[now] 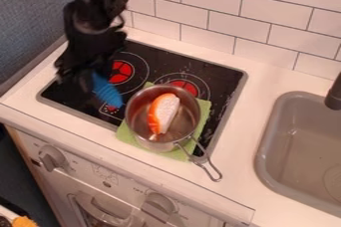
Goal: Moved the fork in the top right corner of the stove
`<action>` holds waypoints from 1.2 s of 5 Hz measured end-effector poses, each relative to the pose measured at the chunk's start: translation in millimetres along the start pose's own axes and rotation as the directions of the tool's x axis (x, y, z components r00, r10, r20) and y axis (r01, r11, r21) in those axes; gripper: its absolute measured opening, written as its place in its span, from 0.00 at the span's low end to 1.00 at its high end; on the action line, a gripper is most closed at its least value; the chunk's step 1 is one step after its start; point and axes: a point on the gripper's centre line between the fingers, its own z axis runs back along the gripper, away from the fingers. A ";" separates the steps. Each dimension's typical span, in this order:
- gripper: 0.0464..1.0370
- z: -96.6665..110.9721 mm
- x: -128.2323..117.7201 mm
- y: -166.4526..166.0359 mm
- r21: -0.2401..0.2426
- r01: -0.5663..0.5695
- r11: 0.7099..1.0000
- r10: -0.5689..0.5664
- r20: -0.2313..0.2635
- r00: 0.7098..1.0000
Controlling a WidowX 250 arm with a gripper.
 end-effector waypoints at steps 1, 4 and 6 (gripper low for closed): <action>0.32 13.1 0.4 -14.3 -0.018 -0.129 0.991 0.129 0.007 0.992; 0.32 33.3 -7.9 -93.1 -0.067 -0.268 0.961 0.268 0.003 0.963; 0.32 6.3 -54.9 -138.2 -0.034 -0.142 0.989 0.141 -0.025 0.990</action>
